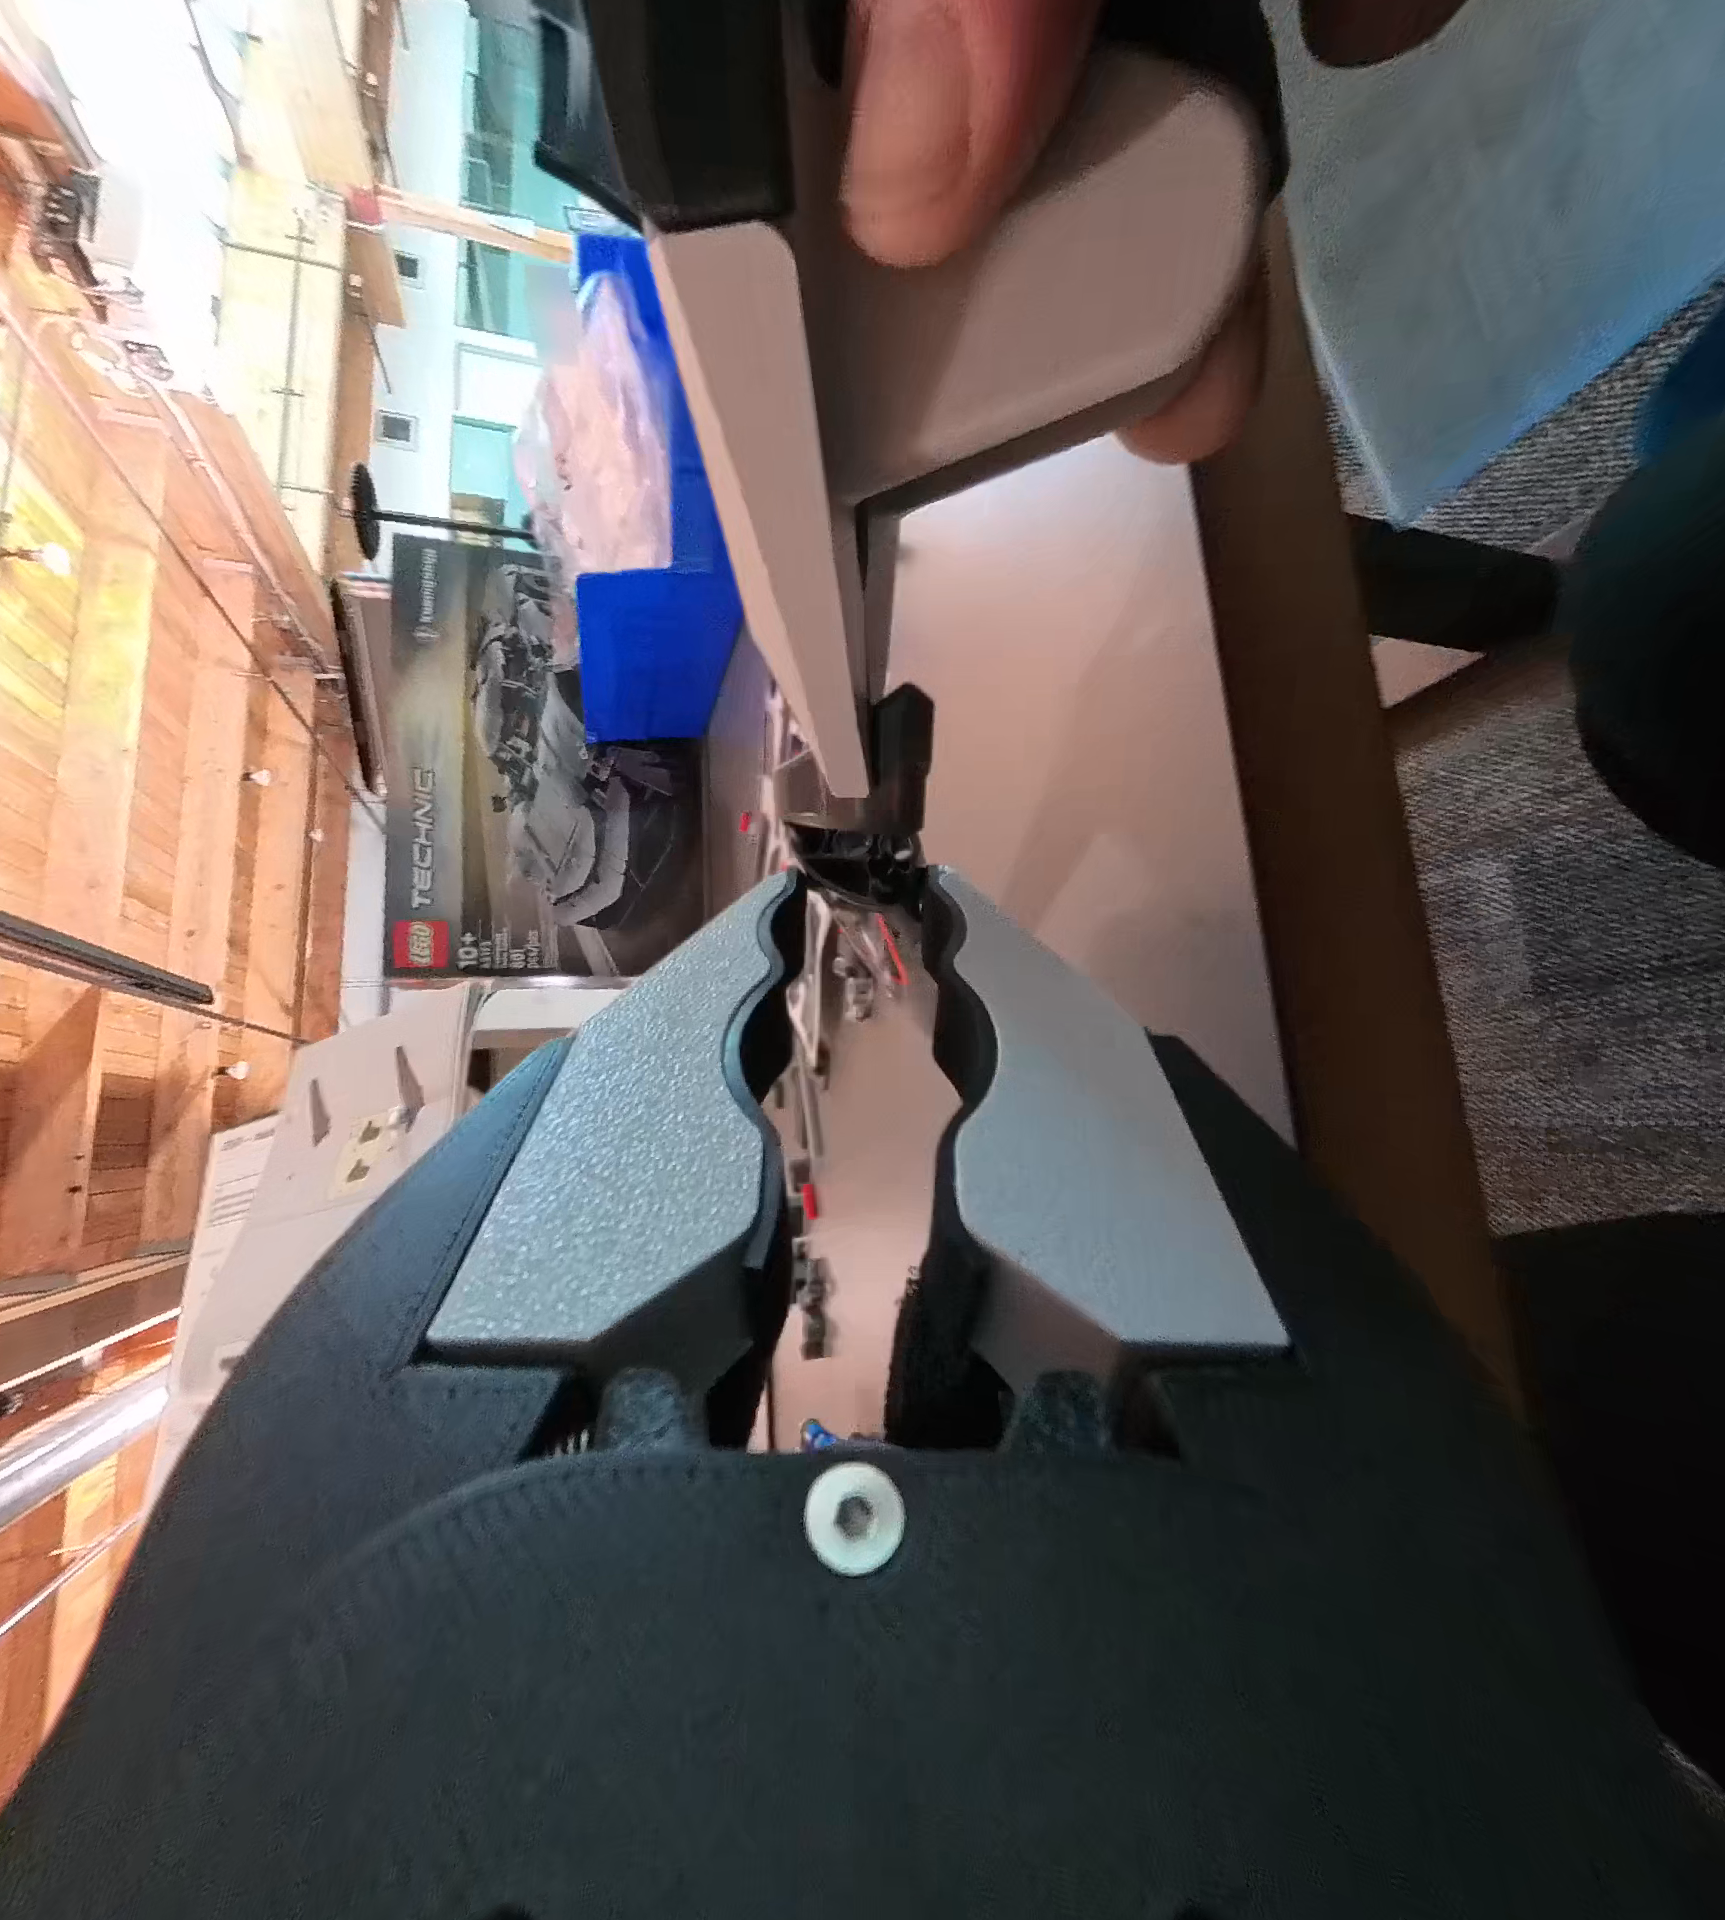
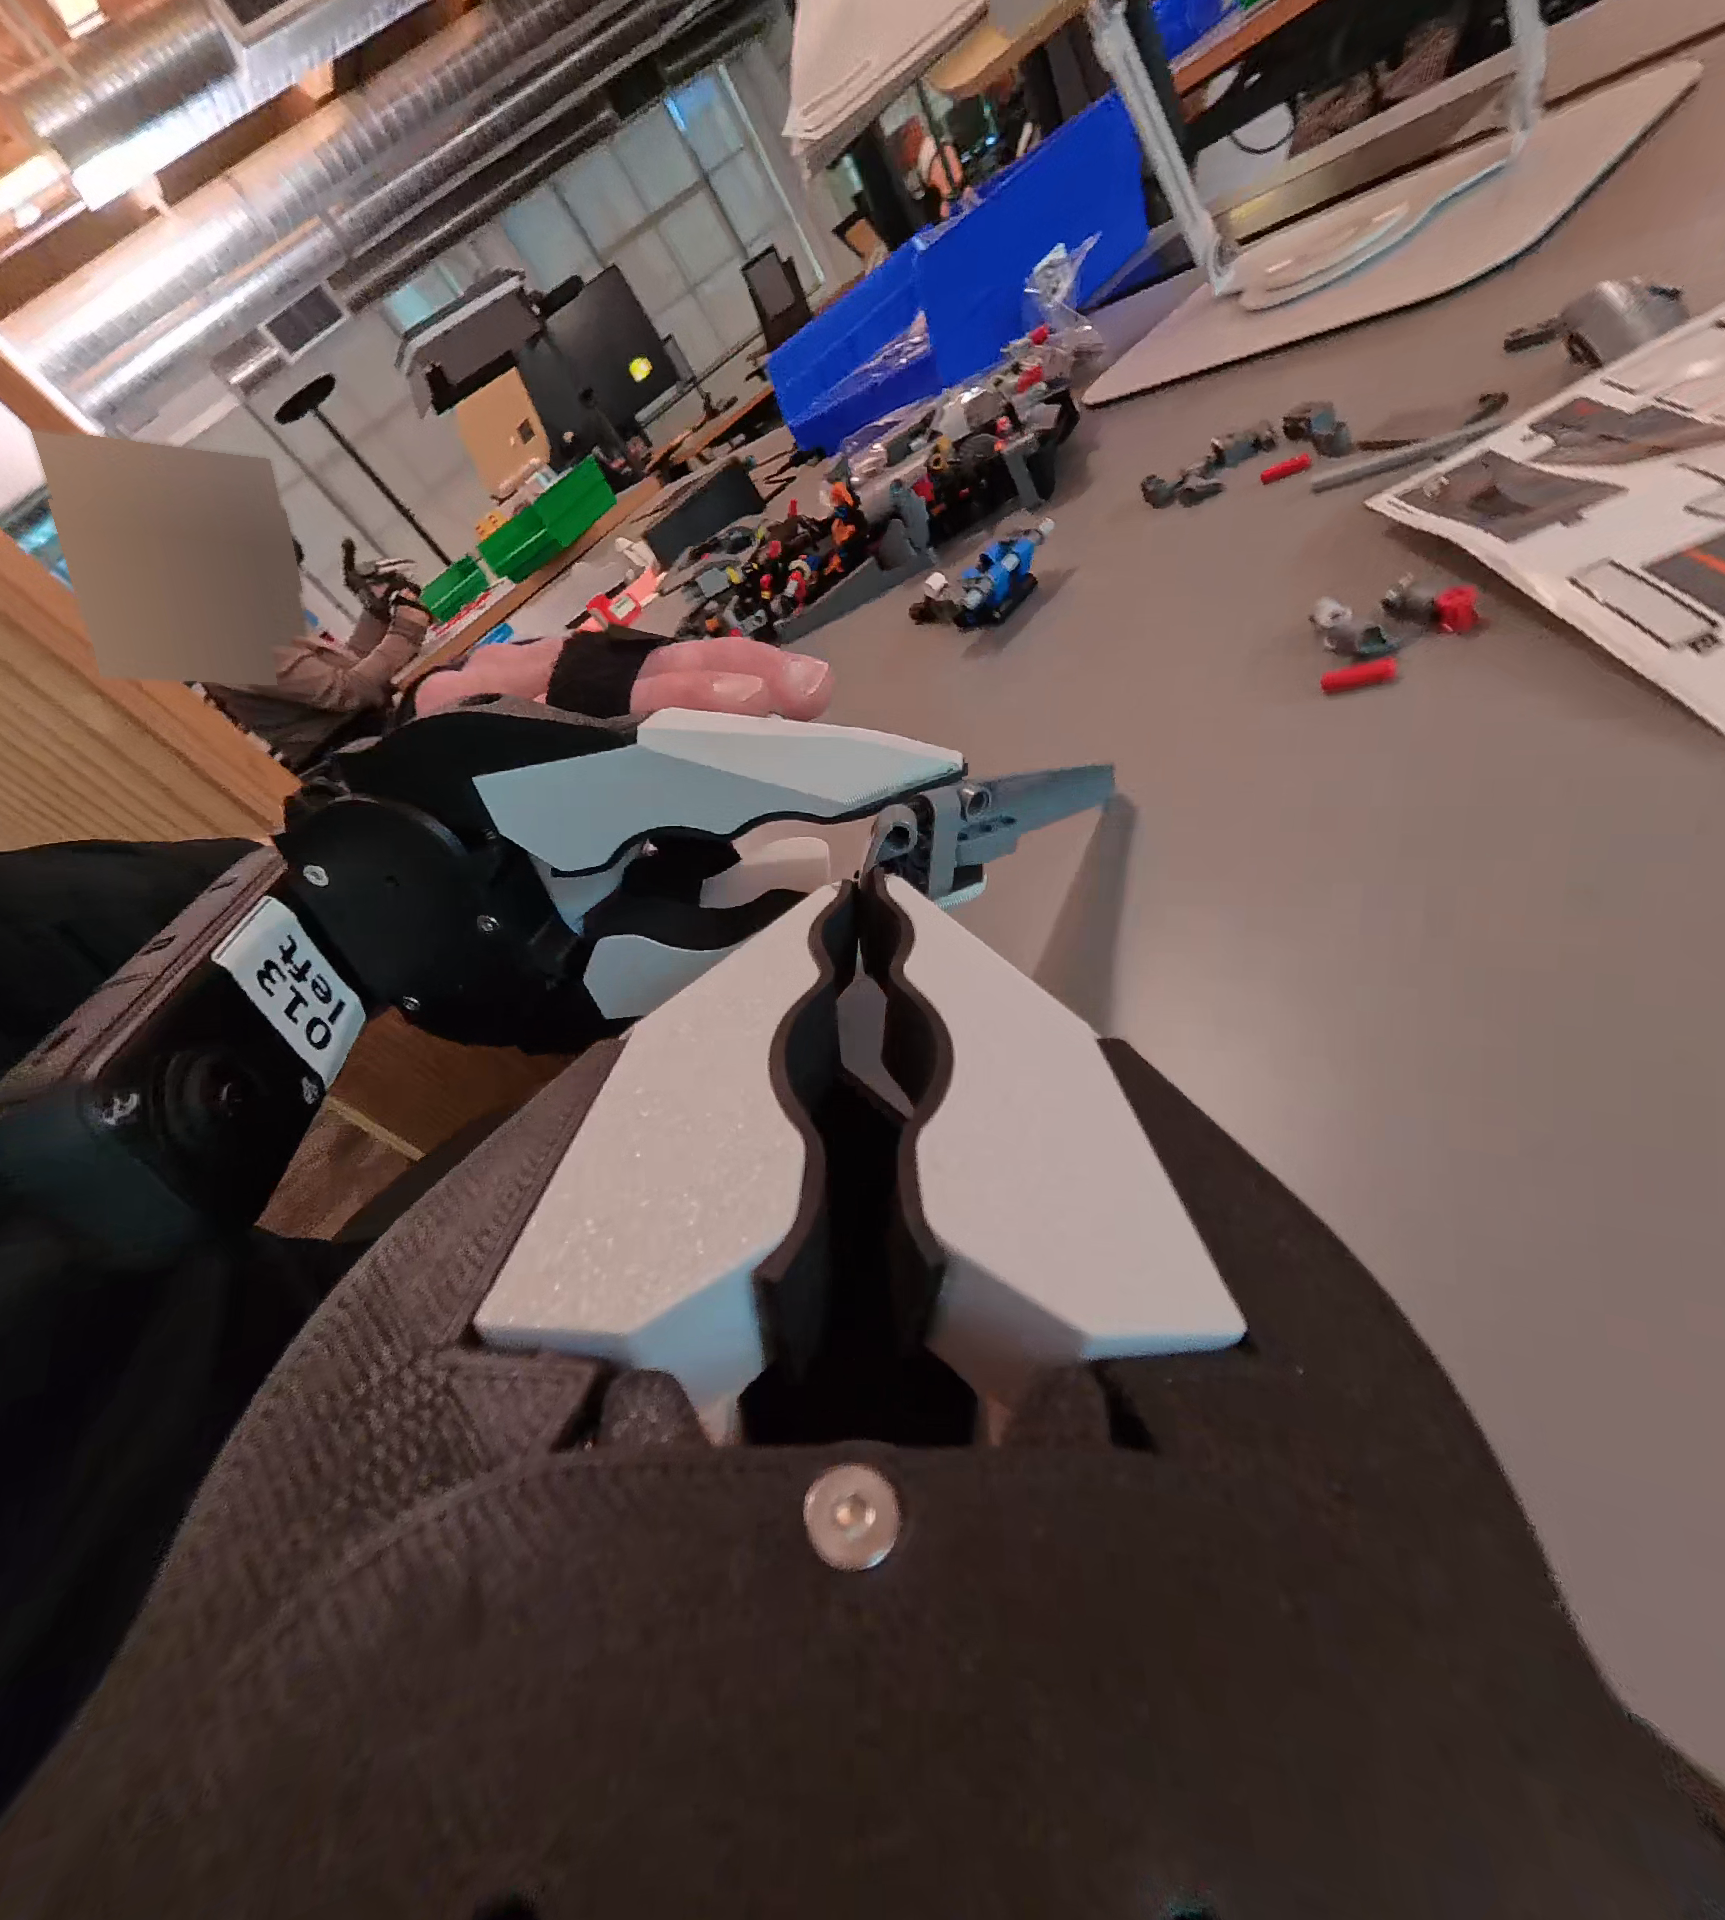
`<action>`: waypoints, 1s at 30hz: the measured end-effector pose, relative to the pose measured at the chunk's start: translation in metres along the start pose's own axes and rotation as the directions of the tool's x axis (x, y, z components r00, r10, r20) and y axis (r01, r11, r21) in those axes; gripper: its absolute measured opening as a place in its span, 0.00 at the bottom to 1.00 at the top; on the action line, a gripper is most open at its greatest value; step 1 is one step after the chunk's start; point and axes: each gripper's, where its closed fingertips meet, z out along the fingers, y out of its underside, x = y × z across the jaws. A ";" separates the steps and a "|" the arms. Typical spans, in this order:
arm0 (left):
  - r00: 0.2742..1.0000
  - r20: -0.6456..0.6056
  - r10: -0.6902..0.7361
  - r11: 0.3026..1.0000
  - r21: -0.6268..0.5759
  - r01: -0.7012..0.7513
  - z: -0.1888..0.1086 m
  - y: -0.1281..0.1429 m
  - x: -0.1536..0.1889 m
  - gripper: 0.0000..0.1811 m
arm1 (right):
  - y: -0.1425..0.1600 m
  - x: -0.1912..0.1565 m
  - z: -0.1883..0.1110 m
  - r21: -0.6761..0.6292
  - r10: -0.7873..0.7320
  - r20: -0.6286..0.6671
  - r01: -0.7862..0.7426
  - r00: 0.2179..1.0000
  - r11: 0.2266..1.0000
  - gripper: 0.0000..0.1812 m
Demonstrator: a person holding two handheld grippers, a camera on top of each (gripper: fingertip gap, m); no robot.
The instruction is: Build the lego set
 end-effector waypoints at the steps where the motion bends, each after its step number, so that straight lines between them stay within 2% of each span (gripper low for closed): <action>1: 1.000 -0.019 0.004 1.000 -0.004 -0.004 0.002 -0.001 0.003 0.10 | 0.003 0.003 -0.002 0.008 0.014 -0.009 -0.014 1.000 1.000 0.00; 12: 0.982 -0.143 0.119 0.993 0.000 -0.121 0.019 -0.015 0.021 0.11 | 0.017 0.028 -0.022 0.060 0.078 -0.077 -0.073 0.994 0.995 0.00; 20: 0.976 -0.200 0.091 0.995 0.054 -0.081 0.017 -0.018 0.022 0.18 | 0.020 0.032 -0.027 0.088 0.105 -0.061 -0.099 0.993 0.991 0.00; 23: 0.961 -0.271 0.045 0.998 0.060 -0.030 0.015 -0.014 0.019 0.21 | 0.023 0.034 -0.028 0.089 0.108 -0.059 -0.103 0.992 0.991 0.00; 27: 0.864 -0.490 -0.121 0.985 0.048 0.165 0.015 -0.010 0.011 0.20 | 0.023 0.034 -0.031 0.097 0.113 -0.049 -0.108 0.992 0.989 0.00; 30: 0.693 -0.679 -0.242 0.943 0.005 0.334 0.018 -0.011 0.004 0.18 | 0.022 0.034 -0.033 0.109 0.118 -0.042 -0.113 0.992 0.988 0.00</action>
